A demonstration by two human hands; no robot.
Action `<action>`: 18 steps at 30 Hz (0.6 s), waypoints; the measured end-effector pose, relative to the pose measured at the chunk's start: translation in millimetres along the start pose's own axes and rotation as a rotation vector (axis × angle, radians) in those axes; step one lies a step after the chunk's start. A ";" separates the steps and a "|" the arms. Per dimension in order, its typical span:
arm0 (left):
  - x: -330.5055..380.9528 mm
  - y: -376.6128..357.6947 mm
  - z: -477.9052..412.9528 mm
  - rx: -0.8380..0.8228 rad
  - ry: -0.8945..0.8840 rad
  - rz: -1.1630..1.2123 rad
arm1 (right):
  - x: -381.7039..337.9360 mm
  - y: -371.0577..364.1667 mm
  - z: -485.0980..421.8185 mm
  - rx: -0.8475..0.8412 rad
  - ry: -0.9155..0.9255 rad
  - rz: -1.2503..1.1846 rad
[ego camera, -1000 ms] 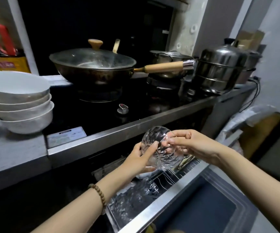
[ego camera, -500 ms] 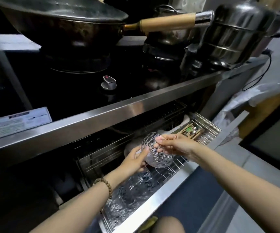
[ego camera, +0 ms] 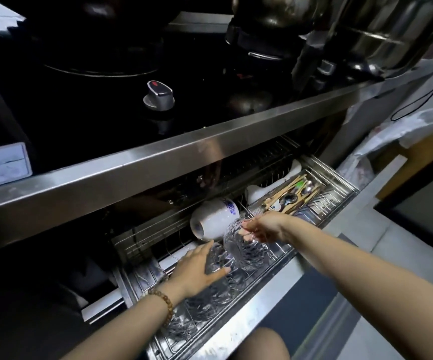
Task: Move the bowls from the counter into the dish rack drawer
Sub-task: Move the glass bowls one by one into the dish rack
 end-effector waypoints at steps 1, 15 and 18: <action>-0.2 -0.3 -0.4 0.000 0.000 0.000 | 2.2 -0.8 -5.8 -0.018 -0.024 -0.005; -2.0 1.1 -0.5 0.033 -0.026 -0.020 | 25.2 -32.8 -51.0 -0.262 -0.209 0.148; -2.6 0.6 -0.7 0.031 -0.020 -0.007 | 27.8 -34.4 -51.0 -0.254 -0.203 0.155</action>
Point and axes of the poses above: each hand's wrist, its own z-axis away from the middle knuckle, its own y-axis out of the back of the hand, x = y × z, the point moved 7 cm from there along -z, towards the middle knuckle, and after that the axes turned 4 degrees about -y, right-handed, at the moved point
